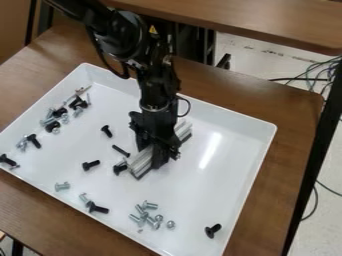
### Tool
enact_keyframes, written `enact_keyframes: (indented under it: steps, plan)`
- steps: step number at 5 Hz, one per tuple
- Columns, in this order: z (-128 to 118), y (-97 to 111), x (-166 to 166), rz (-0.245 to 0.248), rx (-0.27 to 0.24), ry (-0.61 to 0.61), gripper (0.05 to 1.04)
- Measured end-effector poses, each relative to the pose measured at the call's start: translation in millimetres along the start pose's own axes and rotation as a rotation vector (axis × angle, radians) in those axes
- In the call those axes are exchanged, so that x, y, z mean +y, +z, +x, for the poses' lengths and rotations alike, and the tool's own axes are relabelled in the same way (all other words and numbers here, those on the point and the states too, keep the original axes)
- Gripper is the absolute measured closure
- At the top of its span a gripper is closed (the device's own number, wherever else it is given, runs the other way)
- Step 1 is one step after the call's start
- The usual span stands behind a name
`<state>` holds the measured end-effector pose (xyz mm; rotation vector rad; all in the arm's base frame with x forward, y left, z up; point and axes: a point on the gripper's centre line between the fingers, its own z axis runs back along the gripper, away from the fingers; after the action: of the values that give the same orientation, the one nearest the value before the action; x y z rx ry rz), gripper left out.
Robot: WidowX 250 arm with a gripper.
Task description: Sweep into pile
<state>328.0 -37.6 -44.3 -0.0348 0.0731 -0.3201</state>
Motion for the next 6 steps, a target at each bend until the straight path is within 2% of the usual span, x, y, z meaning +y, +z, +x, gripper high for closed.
enact_keyframes:
  steps: [1, 2, 3, 4, 5, 6]
  plan:
    - [-1, 22, -19, -0.057, -0.063, 0.008, 0.718]
    - [1, 41, -54, -0.064, -0.116, -0.026, 0.718]
    - [0, 43, -92, -0.087, -0.159, -0.029, 0.718]
    - [-3, 37, -124, -0.170, -0.193, 0.014, 0.718]
    - [-4, 13, -135, -0.225, -0.167, 0.074, 0.718]
    - [-5, -2, -131, -0.240, -0.146, 0.116, 0.718]
